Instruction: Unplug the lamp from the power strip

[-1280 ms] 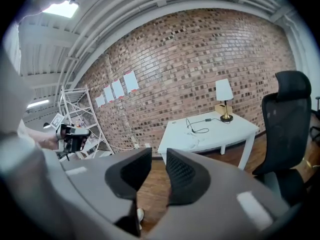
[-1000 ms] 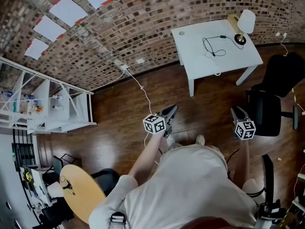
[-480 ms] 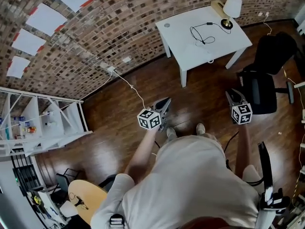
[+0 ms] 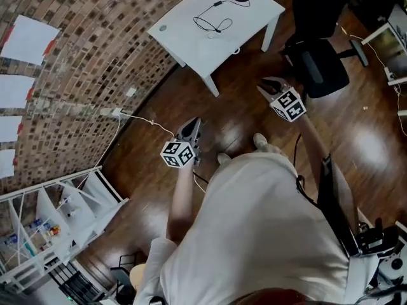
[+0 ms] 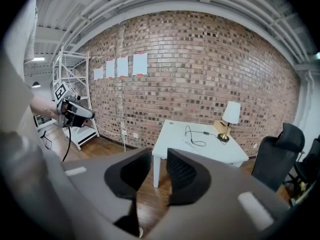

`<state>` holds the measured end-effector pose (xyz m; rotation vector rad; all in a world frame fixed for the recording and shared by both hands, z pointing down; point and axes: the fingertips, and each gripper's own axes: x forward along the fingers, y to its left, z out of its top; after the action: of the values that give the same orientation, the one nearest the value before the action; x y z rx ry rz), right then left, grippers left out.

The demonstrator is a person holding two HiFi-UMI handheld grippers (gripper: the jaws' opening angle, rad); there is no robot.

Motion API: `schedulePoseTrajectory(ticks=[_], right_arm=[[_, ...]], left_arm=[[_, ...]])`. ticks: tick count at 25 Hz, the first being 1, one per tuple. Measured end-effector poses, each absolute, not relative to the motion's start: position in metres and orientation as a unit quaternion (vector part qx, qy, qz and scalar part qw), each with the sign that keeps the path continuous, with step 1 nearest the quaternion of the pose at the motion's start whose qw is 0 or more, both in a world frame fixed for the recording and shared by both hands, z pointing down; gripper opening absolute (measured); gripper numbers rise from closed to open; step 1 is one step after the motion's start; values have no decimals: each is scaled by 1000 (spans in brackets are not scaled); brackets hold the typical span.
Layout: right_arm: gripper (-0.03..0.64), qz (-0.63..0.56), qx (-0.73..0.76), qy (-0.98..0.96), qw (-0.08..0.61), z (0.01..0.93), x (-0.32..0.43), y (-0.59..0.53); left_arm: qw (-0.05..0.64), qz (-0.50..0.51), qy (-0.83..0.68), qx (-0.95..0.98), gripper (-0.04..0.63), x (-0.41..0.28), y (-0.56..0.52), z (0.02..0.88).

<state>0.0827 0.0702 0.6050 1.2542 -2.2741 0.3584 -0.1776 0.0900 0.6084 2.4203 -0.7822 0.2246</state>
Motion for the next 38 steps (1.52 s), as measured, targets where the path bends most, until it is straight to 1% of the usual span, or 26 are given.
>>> schedulePoseTrajectory(ticks=[8, 17, 21, 26, 29, 38], right_arm=[[91, 139, 448, -846, 254, 608, 99, 66], [91, 168, 443, -846, 246, 622, 105, 78], [91, 167, 440, -849, 240, 626, 117, 79], [91, 193, 444, -843, 235, 652, 126, 100], [91, 212, 446, -837, 237, 661, 123, 104], [91, 234, 475, -824, 203, 655, 126, 97]], left_arm=[[281, 103, -279, 913, 6, -150, 95, 618], [293, 113, -290, 904, 6, -149, 102, 627], [288, 115, -295, 904, 6, -134, 104, 631], [297, 129, -289, 901, 6, -122, 111, 646], [302, 129, -294, 898, 6, -130, 106, 642], [318, 118, -330, 881, 6, -164, 102, 643]])
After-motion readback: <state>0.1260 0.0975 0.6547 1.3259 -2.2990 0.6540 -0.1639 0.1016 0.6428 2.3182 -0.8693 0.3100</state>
